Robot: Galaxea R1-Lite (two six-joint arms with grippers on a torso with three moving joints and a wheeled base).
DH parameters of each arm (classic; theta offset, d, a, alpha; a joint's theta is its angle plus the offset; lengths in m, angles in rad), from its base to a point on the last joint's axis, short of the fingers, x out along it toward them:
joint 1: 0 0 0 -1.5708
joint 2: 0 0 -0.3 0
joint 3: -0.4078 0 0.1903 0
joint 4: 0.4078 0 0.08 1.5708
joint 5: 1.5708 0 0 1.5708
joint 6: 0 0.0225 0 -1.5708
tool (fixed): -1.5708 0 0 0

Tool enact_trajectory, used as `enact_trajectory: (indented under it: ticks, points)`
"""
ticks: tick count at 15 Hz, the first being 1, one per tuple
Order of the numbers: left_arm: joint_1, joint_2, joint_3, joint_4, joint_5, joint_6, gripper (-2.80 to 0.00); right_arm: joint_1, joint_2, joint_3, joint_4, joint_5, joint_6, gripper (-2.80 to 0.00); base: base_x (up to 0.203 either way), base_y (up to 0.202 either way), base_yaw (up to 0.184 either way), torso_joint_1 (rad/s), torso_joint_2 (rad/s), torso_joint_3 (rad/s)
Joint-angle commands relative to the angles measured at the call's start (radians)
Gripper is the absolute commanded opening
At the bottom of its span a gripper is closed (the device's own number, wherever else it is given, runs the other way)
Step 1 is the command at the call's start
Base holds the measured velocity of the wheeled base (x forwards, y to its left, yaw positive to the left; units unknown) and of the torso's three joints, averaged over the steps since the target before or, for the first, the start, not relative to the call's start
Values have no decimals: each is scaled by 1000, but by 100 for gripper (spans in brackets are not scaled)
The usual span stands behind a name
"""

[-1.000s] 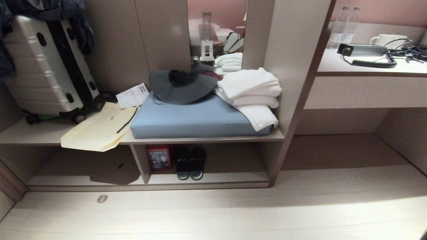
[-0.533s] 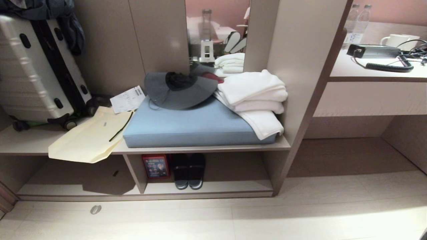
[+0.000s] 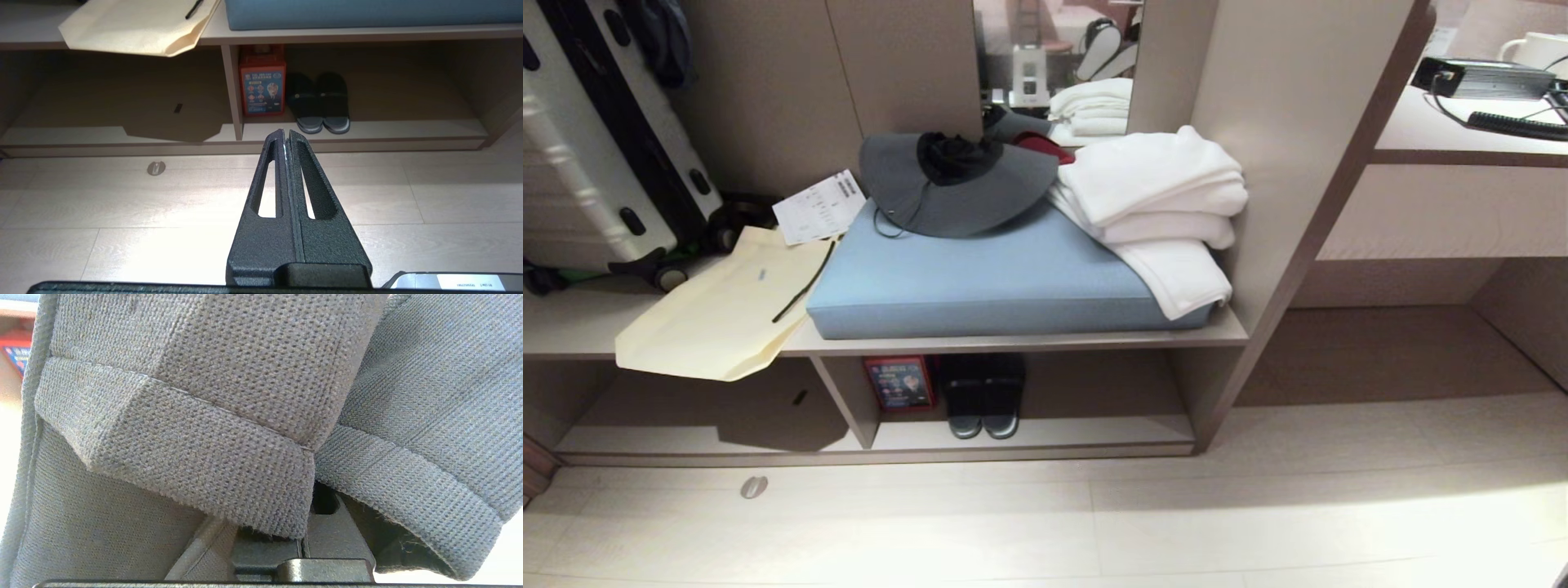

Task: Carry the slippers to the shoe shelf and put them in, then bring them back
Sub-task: Place the slippers into the shoe cabinet

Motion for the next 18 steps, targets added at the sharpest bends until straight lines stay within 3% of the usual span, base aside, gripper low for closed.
enact_trajectory:
  ticks: [1, 18]
  points:
    - [2, 1, 0, 0, 0, 0, -280, 1, 0, 0, 0, 1, -1, -280, 0, 0, 0, -4, 1, -198]
    - [1, 1, 0, 0, 0, 0, -280, 1, 0, 0, 1, 2, -2, -280, 0, 0, 0, 2, 2, -197]
